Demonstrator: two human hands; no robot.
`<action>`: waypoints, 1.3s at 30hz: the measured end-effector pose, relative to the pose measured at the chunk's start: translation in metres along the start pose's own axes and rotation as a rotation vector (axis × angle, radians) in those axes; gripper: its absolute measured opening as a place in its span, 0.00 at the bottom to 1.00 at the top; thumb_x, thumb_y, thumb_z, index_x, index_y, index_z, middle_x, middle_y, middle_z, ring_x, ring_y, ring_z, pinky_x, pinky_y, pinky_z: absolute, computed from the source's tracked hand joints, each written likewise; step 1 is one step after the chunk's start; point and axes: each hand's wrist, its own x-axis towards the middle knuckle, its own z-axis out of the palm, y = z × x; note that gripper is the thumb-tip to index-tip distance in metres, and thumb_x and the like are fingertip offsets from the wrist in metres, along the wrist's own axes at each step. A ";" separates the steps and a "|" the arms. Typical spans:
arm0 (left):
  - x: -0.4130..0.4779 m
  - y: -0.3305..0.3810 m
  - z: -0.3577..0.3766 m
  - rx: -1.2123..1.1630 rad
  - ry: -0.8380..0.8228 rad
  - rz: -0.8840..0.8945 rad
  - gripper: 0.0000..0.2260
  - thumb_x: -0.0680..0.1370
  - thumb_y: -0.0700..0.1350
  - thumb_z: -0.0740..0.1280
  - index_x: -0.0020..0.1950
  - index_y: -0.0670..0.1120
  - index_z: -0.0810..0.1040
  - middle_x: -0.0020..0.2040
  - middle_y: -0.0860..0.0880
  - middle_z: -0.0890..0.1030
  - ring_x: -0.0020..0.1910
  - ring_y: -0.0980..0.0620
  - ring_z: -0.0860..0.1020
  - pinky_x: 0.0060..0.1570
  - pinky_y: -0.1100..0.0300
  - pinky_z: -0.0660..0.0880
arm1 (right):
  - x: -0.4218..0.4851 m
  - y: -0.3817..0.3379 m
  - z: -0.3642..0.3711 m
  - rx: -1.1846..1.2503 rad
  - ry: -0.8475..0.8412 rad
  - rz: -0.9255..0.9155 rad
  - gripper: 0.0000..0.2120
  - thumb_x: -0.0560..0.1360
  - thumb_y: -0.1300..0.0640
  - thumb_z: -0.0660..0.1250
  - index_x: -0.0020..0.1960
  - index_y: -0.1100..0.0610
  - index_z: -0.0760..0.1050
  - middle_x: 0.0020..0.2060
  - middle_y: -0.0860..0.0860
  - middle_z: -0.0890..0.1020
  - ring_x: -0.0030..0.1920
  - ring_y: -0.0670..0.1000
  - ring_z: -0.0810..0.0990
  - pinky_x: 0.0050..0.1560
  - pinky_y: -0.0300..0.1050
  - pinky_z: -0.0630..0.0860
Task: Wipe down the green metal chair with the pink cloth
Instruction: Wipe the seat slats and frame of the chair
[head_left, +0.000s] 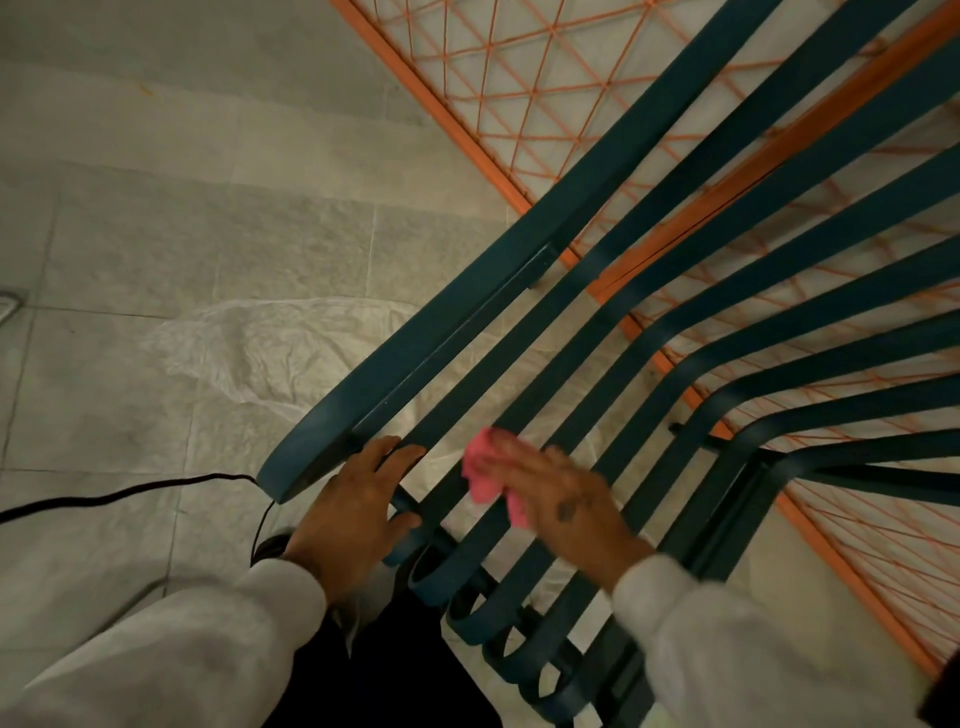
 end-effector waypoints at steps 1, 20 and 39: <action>0.000 0.000 0.000 -0.002 -0.003 0.001 0.34 0.74 0.52 0.71 0.75 0.58 0.57 0.77 0.52 0.56 0.75 0.48 0.59 0.71 0.52 0.62 | 0.007 0.014 -0.012 0.042 0.030 0.067 0.29 0.71 0.67 0.72 0.68 0.48 0.73 0.71 0.46 0.72 0.67 0.49 0.74 0.65 0.46 0.74; -0.005 0.009 0.004 0.208 0.079 0.093 0.31 0.74 0.53 0.70 0.74 0.55 0.61 0.78 0.49 0.53 0.76 0.45 0.56 0.72 0.49 0.59 | -0.033 -0.046 0.045 0.474 0.075 0.373 0.20 0.80 0.60 0.63 0.67 0.42 0.74 0.70 0.37 0.67 0.63 0.42 0.76 0.67 0.46 0.73; 0.010 0.042 0.016 0.403 0.056 0.137 0.36 0.71 0.61 0.70 0.74 0.56 0.58 0.79 0.45 0.46 0.78 0.42 0.44 0.73 0.44 0.52 | -0.070 -0.026 0.052 0.268 0.049 0.253 0.22 0.74 0.61 0.71 0.67 0.50 0.76 0.71 0.43 0.70 0.73 0.49 0.66 0.69 0.51 0.71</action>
